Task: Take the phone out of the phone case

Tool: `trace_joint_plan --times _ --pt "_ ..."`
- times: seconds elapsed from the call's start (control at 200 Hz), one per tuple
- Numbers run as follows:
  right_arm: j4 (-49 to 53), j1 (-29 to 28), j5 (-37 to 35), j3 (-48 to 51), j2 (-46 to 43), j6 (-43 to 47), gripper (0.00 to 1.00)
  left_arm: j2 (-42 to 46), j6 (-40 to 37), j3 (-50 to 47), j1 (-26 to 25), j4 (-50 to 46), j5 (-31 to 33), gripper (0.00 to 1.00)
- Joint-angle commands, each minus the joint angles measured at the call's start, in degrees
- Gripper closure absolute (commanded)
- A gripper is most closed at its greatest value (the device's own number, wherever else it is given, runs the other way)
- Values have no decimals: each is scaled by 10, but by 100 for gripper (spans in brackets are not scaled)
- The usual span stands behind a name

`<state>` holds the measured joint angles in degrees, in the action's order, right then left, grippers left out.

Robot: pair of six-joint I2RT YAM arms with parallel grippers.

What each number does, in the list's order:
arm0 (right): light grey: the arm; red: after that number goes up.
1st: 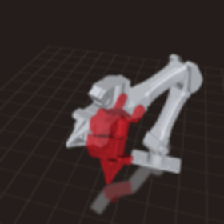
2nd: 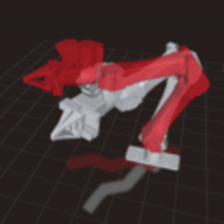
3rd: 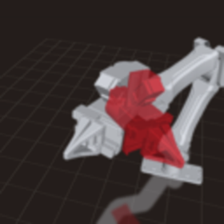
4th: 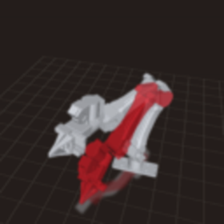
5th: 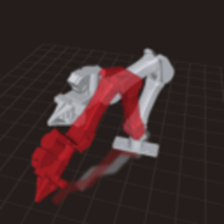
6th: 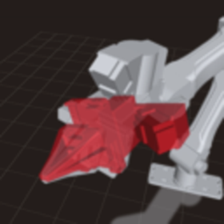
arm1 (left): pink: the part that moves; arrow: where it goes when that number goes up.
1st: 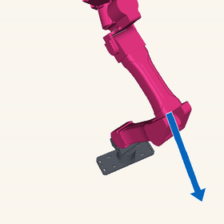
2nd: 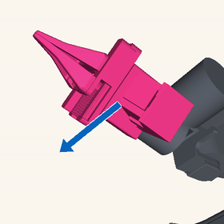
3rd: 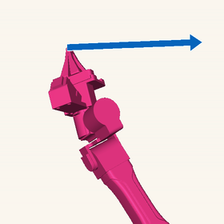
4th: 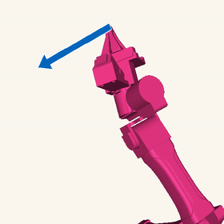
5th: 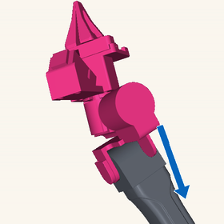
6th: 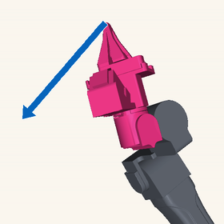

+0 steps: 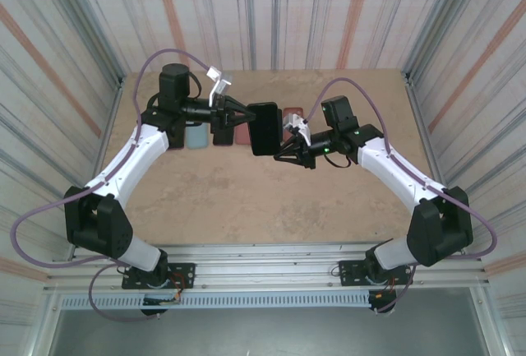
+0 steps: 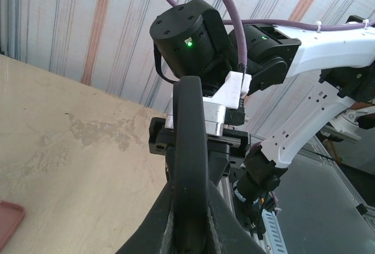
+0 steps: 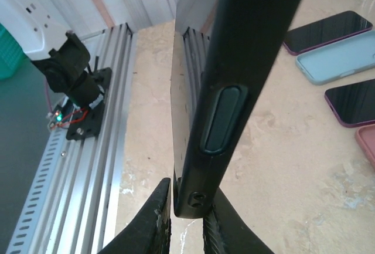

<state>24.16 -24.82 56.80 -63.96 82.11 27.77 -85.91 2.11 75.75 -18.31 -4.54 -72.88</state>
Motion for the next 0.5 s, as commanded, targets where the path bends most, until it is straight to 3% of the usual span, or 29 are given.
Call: trace_joint_plan --times 0.0,0.321,0.496 --pt "17 -7 5 -17 5 22 83 21 -5 15 6 9 -40 100" --pt "27 -20 -46 -28 3 49 91 23 -3 19 6 -13 -69 100" --pt "-26 -30 -107 -12 -18 49 93 15 -2 31 6 -47 -80 100"
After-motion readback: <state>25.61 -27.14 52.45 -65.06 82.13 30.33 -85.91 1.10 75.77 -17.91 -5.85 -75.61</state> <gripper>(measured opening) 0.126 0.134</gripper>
